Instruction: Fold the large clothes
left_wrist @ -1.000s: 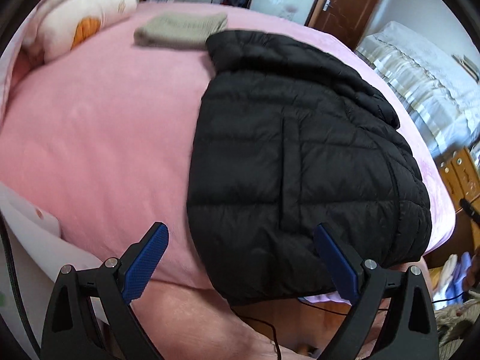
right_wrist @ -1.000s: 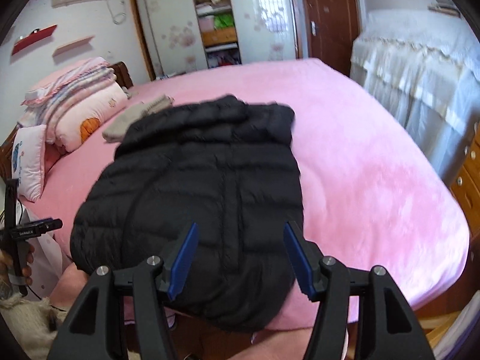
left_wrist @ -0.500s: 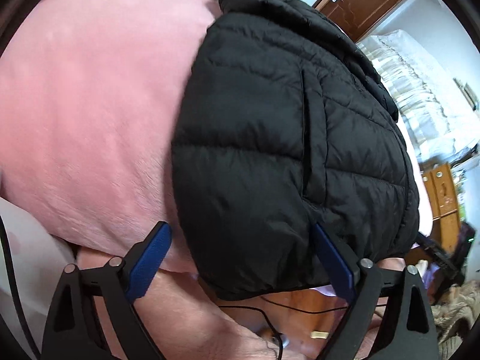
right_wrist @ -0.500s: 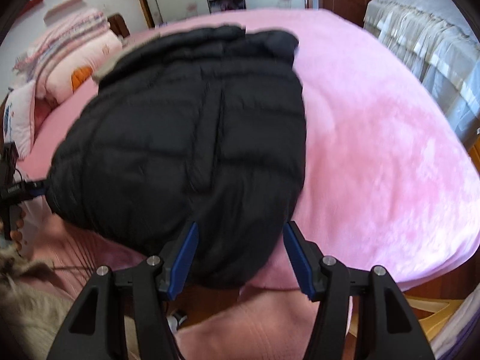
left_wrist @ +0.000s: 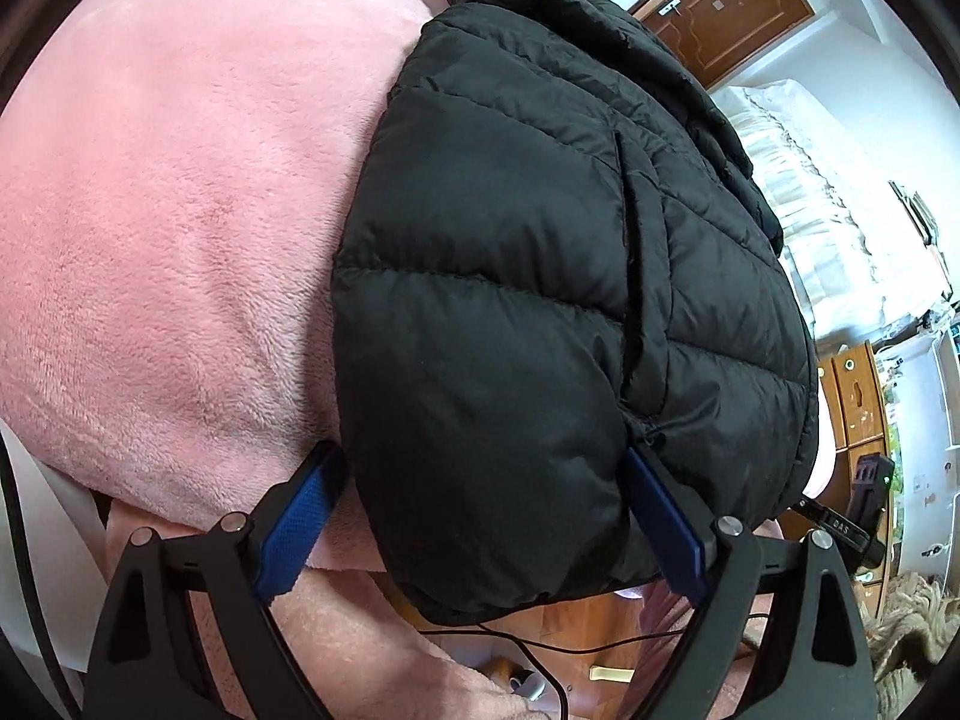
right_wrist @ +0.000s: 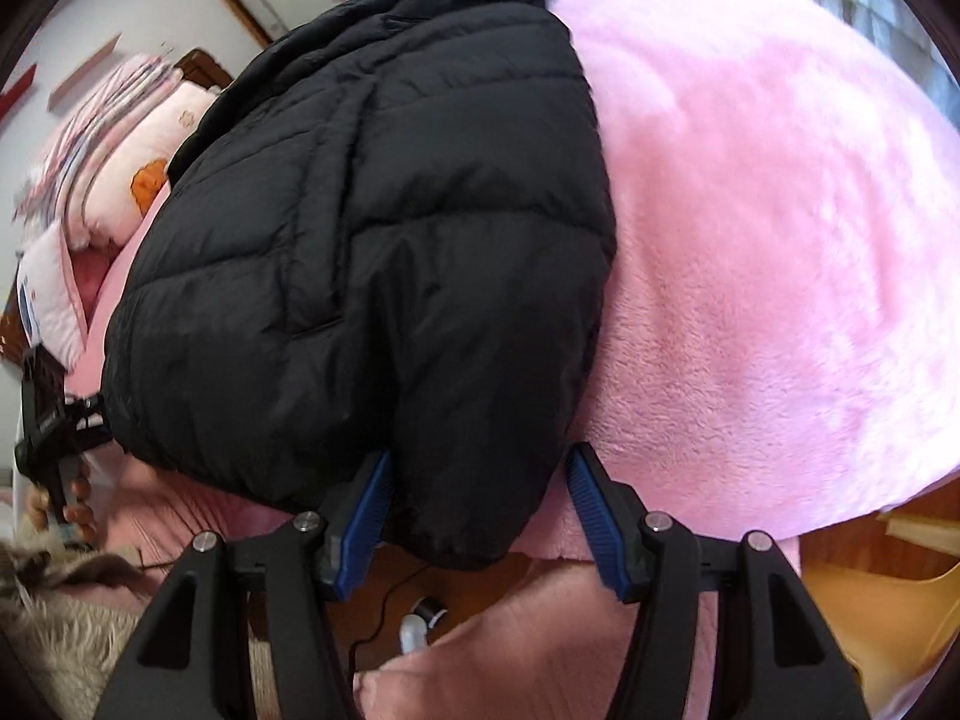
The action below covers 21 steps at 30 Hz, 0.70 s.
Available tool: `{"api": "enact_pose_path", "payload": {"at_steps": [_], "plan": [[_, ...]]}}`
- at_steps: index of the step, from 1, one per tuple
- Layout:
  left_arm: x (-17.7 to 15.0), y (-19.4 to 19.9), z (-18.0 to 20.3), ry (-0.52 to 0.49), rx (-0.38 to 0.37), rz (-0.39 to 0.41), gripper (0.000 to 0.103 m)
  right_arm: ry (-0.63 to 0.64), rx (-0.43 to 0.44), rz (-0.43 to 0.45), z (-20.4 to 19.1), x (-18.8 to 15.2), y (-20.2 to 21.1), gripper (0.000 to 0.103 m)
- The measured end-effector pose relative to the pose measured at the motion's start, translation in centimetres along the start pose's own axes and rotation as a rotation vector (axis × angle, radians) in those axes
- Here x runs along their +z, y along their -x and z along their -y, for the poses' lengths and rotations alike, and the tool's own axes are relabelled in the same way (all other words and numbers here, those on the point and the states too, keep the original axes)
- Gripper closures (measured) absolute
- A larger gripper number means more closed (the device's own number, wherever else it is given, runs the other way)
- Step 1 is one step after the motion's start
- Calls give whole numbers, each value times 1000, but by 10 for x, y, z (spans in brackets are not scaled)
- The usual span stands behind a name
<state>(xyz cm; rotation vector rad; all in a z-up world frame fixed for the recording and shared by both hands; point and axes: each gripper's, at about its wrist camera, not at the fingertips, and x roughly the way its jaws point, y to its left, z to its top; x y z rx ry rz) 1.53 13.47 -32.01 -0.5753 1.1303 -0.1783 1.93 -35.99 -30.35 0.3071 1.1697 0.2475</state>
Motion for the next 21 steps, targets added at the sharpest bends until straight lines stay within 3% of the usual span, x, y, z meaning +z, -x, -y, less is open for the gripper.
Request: {"api": "enact_pose_path", "payload": {"at_steps": [3, 7, 8, 10, 13, 14, 16, 20, 21], "plan": [[-4, 2, -5, -4, -25, -15, 13, 6, 5, 1, 2, 1, -2, 42], [-4, -2, 4, -32, -74, -58, 45, 23, 13, 11, 2, 2, -1, 42], [-4, -2, 6, -35, -78, -58, 48, 27, 21, 14, 0, 3, -1, 45], [-4, -1, 6, -29, -102, -57, 55, 43, 53, 11, -2, 1, -1, 67], [-4, 0, 5, -13, -115, -55, 54, 67, 58, 10, -5, 2, -2, 73], [-5, 0, 4, -1, -112, -58, 50, 66, 57, 6, -5, 2, -3, 73], [-6, -4, 0, 33, -119, -79, 31, 43, 69, -4, 0, 3, -6, 70], [-9, -8, 4, 19, -99, -88, 31, 8, 90, -6, 6, 4, -8, 70], [-9, -8, 5, 13, -92, -85, 37, 13, 88, -6, 5, 4, -7, 69]]}}
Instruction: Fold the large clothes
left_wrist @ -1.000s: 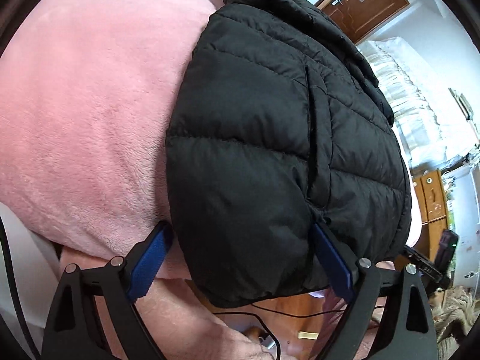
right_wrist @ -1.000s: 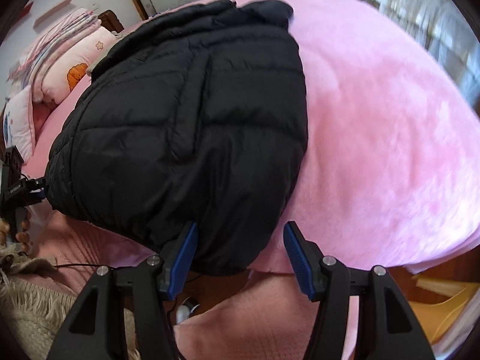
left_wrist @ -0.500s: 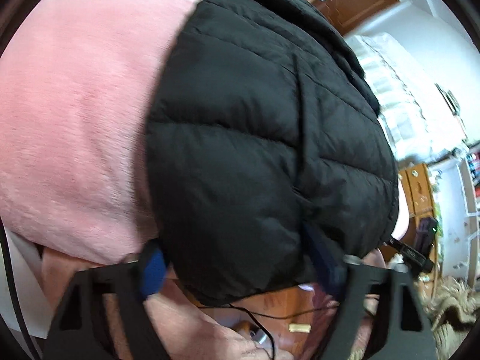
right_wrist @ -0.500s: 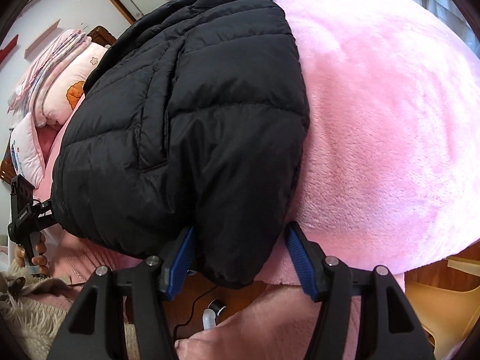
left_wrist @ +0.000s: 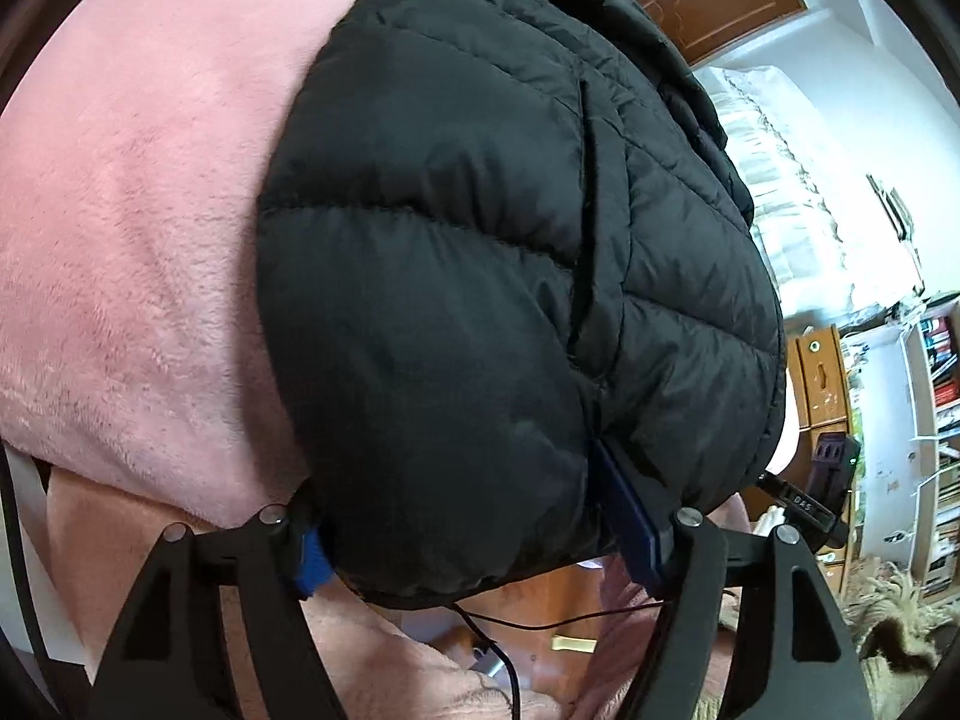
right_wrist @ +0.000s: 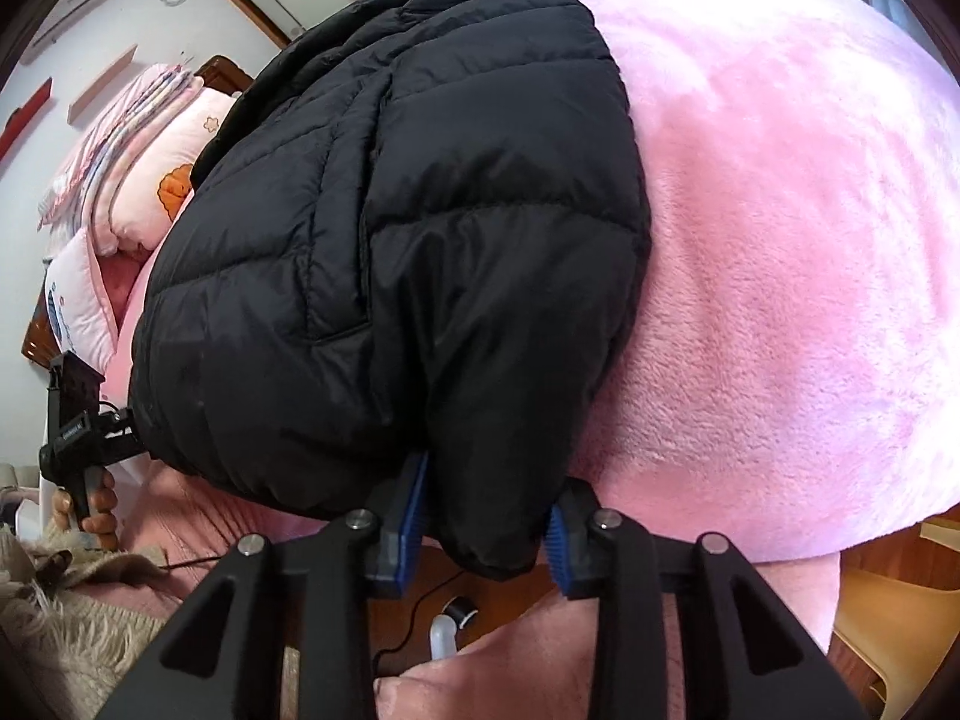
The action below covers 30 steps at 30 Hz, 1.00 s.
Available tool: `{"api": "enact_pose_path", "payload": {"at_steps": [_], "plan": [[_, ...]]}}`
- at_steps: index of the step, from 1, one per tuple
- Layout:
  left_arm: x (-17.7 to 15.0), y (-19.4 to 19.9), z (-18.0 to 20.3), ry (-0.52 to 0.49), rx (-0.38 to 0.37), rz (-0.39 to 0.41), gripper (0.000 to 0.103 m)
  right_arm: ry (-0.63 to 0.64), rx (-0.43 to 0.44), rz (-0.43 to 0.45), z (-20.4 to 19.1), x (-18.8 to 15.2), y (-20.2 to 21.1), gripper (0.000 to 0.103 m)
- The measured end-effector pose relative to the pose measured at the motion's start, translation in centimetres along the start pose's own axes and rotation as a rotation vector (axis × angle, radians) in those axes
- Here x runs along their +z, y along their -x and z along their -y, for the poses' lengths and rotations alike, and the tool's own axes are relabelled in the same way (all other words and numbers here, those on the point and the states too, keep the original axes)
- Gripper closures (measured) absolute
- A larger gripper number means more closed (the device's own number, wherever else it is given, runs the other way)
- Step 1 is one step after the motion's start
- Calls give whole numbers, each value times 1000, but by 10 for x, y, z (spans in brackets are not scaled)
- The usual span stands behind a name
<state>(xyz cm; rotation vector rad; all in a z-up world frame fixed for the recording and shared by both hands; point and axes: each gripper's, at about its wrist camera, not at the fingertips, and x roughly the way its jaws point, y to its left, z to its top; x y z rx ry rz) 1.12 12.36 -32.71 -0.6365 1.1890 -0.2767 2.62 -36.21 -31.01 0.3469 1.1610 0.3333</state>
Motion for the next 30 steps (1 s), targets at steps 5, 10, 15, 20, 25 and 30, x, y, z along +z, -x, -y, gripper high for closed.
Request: {"api": "enact_pose_path", "payload": {"at_steps": [5, 10, 15, 20, 25, 30], "plan": [[3, 3, 1, 15, -16, -12, 82, 57, -11, 4, -12, 0, 7, 92], [14, 22, 24, 9, 28, -39, 94, 181, -32, 41, -44, 5, 31, 98], [30, 71, 48, 21, -93, 82, 94, 200, 39, 184, -56, 25, 89, 99], [67, 118, 72, 60, -188, 233, 94, 172, 119, 339, -65, 63, 139, 99], [111, 149, 104, 38, -201, 352, 95, 215, 133, 469, -89, 107, 173, 99], [172, 158, 135, 14, -181, 415, 95, 246, 113, 550, -106, 164, 181, 99]]}}
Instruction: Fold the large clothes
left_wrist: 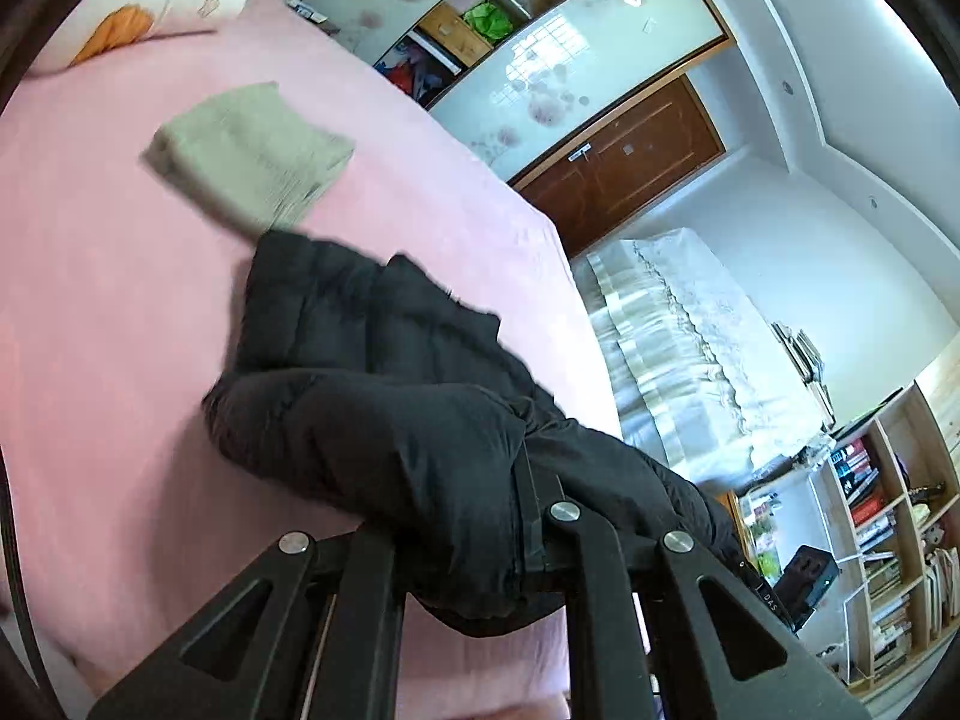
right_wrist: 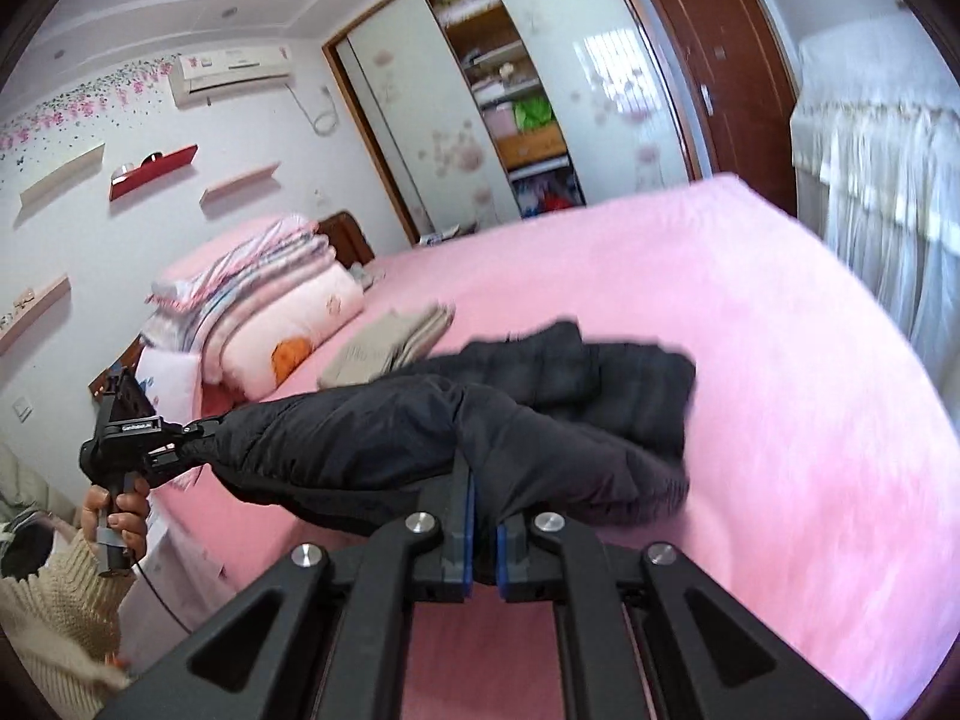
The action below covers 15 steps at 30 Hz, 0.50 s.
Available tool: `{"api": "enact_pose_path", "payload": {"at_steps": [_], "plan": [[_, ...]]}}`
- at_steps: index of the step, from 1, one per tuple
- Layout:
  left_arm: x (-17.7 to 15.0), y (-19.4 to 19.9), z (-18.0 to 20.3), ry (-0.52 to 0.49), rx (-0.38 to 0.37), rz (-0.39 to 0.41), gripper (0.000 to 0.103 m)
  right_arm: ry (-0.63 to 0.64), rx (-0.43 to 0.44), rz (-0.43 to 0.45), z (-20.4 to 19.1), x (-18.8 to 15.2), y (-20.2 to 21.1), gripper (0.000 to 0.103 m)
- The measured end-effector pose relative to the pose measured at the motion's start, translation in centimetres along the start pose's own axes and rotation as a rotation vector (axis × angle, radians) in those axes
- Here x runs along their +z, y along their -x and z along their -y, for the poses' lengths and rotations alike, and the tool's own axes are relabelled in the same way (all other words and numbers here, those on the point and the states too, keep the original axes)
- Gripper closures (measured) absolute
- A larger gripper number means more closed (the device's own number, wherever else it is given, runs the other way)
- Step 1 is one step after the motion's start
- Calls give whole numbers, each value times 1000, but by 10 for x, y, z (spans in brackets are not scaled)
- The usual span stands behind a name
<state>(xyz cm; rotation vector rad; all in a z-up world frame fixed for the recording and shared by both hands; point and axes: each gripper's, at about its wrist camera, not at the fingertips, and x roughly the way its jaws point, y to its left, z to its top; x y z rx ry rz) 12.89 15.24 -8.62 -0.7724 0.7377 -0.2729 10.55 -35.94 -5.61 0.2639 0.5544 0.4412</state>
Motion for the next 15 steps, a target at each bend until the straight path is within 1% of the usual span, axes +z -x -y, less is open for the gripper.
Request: {"api": "enact_pose_path", "payload": {"at_steps": [2, 5, 9, 12, 15], "plan": [[27, -17, 9, -11, 16, 7, 95, 7, -15, 11, 4, 18, -13, 99], [56, -40, 21, -35, 42, 25, 95, 4, -34, 24, 14, 50, -44, 99], [98, -83, 28, -37, 62, 28, 95, -5, -65, 42, 28, 82, -82, 99], [122, -110, 31, -37, 74, 28, 95, -28, -82, 42, 43, 97, -109, 99], [145, -143, 25, -29, 104, 16, 95, -69, -90, 32, 61, 110, -138, 99]]}}
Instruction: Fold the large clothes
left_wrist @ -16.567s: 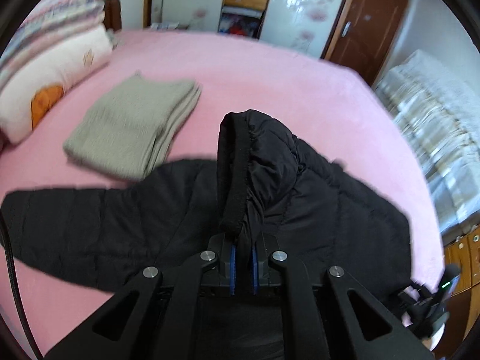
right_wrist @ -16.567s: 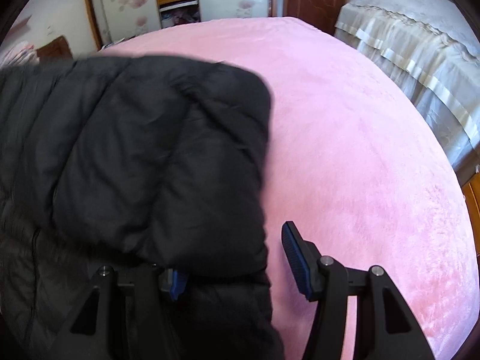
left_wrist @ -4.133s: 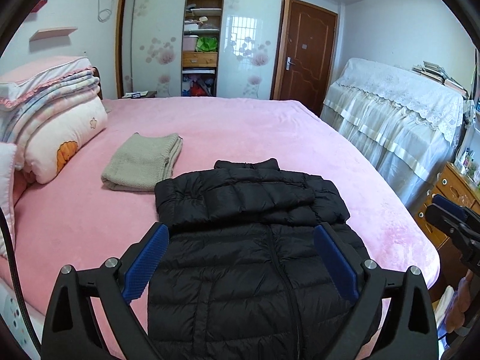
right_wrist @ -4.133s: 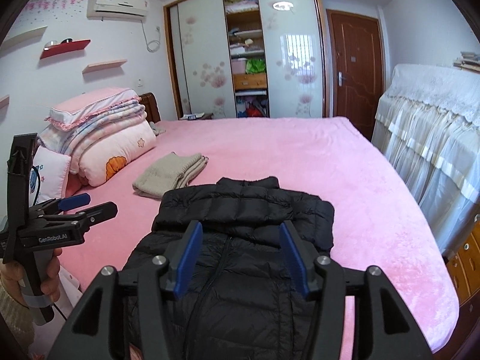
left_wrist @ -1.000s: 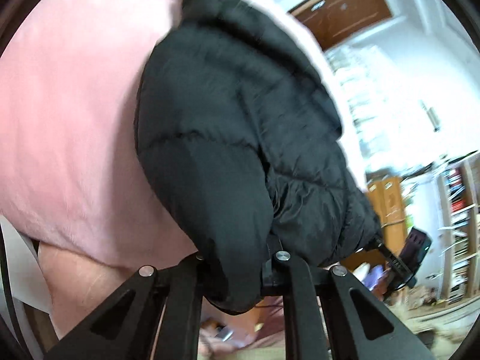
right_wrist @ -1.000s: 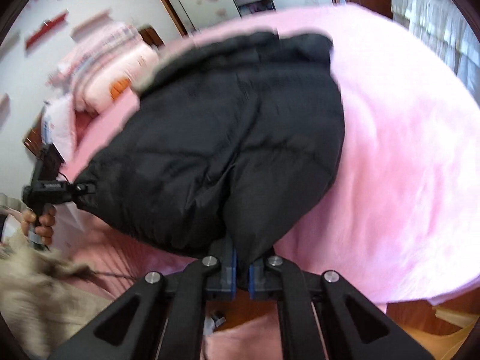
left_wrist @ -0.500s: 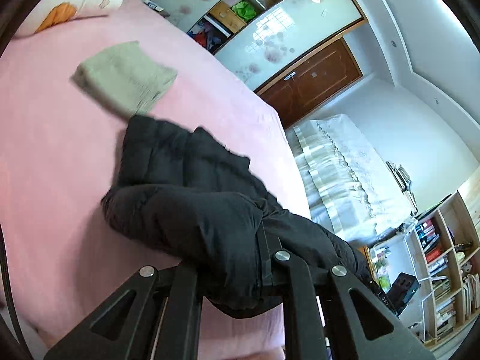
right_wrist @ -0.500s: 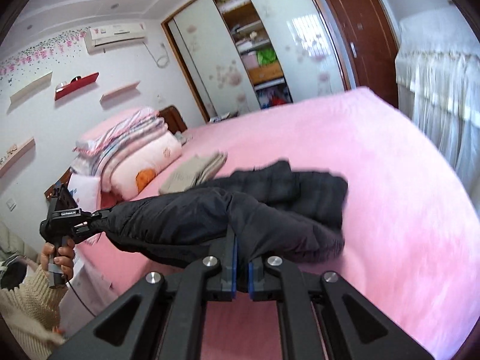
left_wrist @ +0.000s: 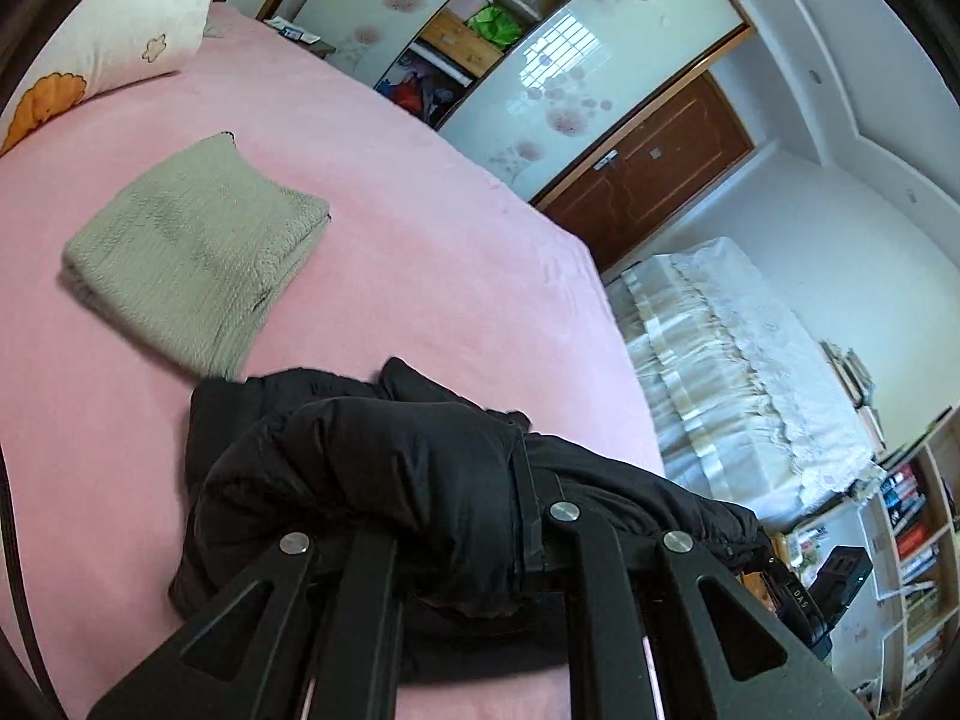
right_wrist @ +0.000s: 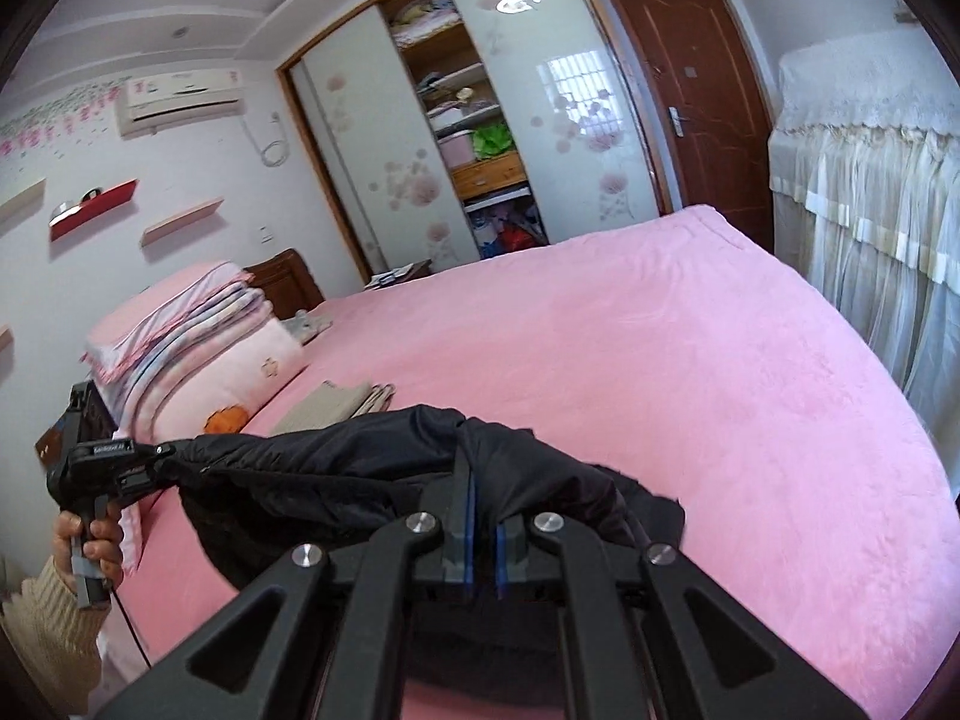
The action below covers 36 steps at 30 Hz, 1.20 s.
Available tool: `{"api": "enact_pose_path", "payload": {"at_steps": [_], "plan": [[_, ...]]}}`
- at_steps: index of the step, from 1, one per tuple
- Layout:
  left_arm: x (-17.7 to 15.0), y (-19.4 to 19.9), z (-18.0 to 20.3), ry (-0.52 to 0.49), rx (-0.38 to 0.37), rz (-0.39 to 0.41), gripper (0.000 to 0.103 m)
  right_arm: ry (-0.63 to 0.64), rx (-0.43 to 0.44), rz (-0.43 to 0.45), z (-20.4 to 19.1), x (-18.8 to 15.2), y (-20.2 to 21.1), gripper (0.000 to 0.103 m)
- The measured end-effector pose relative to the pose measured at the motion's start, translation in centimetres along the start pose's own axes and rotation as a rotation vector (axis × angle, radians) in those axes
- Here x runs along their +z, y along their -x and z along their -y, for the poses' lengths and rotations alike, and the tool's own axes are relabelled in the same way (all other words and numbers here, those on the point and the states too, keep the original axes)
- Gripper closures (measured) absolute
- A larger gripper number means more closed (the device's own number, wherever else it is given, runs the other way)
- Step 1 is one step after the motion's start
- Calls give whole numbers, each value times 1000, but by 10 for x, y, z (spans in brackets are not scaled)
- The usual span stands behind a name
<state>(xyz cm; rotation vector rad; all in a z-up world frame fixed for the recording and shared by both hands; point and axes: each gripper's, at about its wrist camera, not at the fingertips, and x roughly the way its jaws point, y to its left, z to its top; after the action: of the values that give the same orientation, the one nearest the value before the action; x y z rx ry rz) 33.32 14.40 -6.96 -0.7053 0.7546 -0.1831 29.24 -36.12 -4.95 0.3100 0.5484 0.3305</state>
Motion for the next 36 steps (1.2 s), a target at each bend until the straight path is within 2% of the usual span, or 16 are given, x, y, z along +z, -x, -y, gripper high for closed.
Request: {"api": "enact_pose_path", "payload": {"at_steps": [4, 8, 10, 14, 15, 17, 19, 20, 23, 25, 28, 31, 32, 34, 36], "plan": [[15, -52, -15, 25, 64, -37, 94, -79, -31, -53, 22, 8, -53, 99], [14, -99, -37, 40, 113, -89, 91, -123, -87, -122, 37, 3, -105, 99], [13, -122, -51, 71, 126, -134, 79, -133, -115, -158, 43, -4, -124, 95], [11, -147, -72, 134, 120, -201, 70, -182, -121, -229, 57, -16, -148, 89], [11, -149, -74, 139, 107, -206, 67, -204, -111, -245, 61, -18, -151, 86], [11, -148, -75, 137, 53, -220, 52, -249, -83, -256, 69, -18, -151, 80], [13, -145, -74, 146, -3, -237, 26, -293, -44, -254, 75, -17, -147, 70], [17, -140, -74, 154, -55, -234, 22, -308, -27, -251, 78, -16, -143, 67], [25, -121, -65, 137, -105, -187, 17, -336, 11, -230, 83, -11, -134, 55], [29, -113, -62, 124, -113, -165, 17, -357, 33, -203, 82, -5, -124, 35], [36, -100, -55, 71, -61, -136, 17, -373, 58, -153, 81, 5, -110, 28], [40, -90, -43, -68, 67, -104, 17, -294, 17, -120, 72, 17, -101, 28], [39, -86, -36, -164, 146, -84, 17, -248, -12, -114, 67, 21, -99, 28], [35, -85, -27, -291, 218, -58, 17, -139, -64, -110, 56, 26, -98, 28], [28, -89, -16, -480, 304, -41, 17, -20, -112, -126, 45, 27, -101, 28]]}}
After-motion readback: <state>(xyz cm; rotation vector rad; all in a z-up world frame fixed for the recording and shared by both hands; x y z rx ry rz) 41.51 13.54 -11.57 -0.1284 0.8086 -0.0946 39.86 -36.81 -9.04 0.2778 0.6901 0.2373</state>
